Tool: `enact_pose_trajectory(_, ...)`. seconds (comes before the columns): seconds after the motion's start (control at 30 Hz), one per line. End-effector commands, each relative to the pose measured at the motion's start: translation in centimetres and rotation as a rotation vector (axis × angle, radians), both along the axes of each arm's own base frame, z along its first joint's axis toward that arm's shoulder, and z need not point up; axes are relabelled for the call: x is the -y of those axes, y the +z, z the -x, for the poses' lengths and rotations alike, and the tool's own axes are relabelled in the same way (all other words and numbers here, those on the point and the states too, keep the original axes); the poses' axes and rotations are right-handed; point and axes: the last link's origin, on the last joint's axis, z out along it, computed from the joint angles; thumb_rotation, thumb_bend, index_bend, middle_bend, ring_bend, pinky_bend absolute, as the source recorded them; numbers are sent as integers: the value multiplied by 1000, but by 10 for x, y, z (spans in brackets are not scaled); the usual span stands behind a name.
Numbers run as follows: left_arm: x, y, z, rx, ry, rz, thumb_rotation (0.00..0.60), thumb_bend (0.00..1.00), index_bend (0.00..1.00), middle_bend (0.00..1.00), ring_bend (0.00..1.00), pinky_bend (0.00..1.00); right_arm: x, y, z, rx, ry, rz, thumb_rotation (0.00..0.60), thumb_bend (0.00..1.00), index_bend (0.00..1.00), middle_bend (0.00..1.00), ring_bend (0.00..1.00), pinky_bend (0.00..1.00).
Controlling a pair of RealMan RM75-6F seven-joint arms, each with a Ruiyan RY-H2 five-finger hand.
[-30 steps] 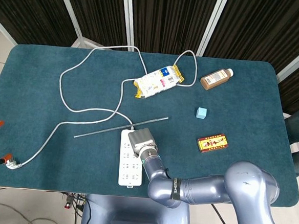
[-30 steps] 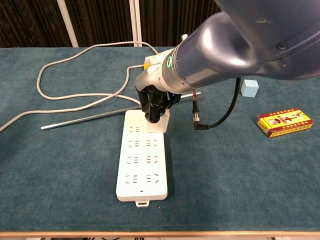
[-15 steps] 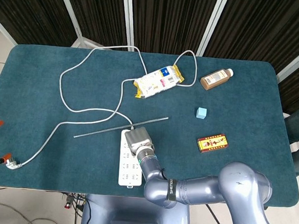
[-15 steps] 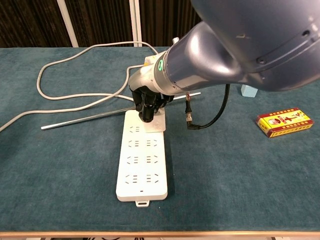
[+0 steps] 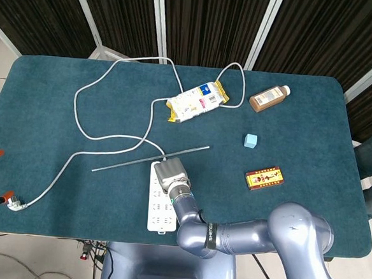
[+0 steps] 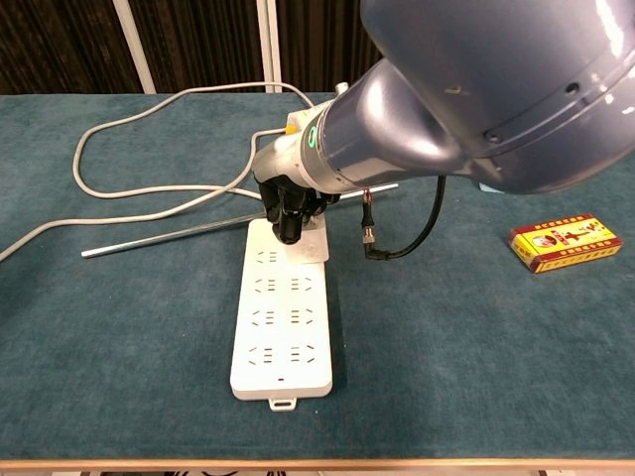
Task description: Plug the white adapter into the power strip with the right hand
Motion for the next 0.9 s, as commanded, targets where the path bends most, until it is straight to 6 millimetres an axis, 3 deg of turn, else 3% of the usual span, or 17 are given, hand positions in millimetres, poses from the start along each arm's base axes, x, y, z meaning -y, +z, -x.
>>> enact_pose_trajectory(0.03, 0, 1, 0, 1, 0, -6, 600, 90, 196, 0, 0, 0, 1, 0, 1, -3, -2, 0, 600, 843, 1000, 831, 896, 1000)
enact_pose_trajectory(0.6, 0, 1, 0, 1, 0, -5, 600, 90, 196, 0, 0, 0, 2, 0, 3, 3, -14, -10, 600, 843, 1000, 831, 896, 1000)
enact_pose_trajectory(0.77, 0, 1, 1, 2, 1, -5, 600, 90, 196, 0, 0, 0, 7, 14, -7, 40, -9, 18, 600, 843, 1000, 830, 896, 1000)
enact_pose_trajectory(0.9, 0, 1, 0, 1, 0, -4, 600, 90, 196, 0, 0, 0, 15, 36, -18, 88, -2, 73, 600, 843, 1000, 830, 896, 1000)
